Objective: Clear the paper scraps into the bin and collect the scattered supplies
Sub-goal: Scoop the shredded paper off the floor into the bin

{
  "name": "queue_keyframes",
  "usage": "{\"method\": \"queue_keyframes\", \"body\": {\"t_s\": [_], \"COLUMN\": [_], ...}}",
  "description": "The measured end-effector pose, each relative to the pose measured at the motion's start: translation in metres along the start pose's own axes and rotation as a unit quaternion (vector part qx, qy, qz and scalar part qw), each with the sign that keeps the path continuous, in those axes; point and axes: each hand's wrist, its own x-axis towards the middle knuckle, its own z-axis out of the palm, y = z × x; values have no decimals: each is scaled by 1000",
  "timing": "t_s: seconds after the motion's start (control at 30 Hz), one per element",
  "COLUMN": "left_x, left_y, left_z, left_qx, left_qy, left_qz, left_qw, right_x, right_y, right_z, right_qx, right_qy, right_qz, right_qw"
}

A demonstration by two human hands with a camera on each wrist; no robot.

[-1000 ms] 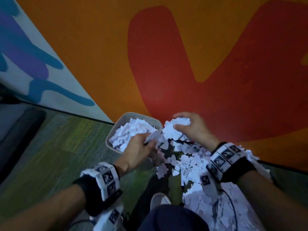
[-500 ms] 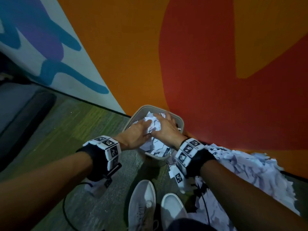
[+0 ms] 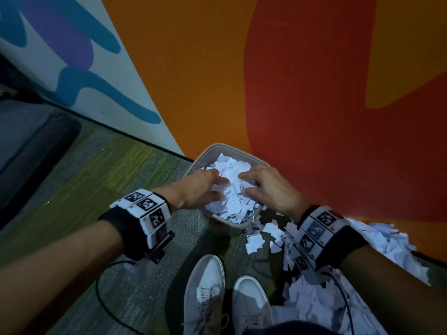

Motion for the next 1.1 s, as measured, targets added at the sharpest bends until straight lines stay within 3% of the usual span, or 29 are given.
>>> {"method": "queue_keyframes", "body": {"t_s": [0.13,0.3,0.4,0.47,0.57,0.67,0.77,0.93,1.0,1.1], "left_x": [23,43,47,40,24,8,0,7,19,48], "left_y": [-9,-12,-12,-6,10,44,96,149,152,137], "left_z": [20,31,24,10,-14,-33,-34,30,69,132], "left_qx": [-13,36,18,-9,20,55,43,3,-4,-47], "left_qy": [-18,-61,-58,-44,22,93,88,1,-32,-17], "left_qz": [-59,-61,-69,-60,-29,22,93,144,134,69], "left_qw": [998,996,996,997,999,994,991,990,991,996], "right_x": [21,39,40,31,-2,-46,-82,-119,-125,-122], "right_y": [-4,-3,-3,0,4,12,28,65,81,115], "right_z": [16,28,18,2,-24,-45,-48,-21,-3,29], "right_qx": [-35,-105,-70,0,139,201,196,143,139,146], "right_qy": [-56,-108,-141,-111,-9,42,53,12,0,-9], "right_qz": [57,100,117,121,115,109,146,160,156,197], "right_qw": [996,984,980,987,984,973,968,977,978,970]}}
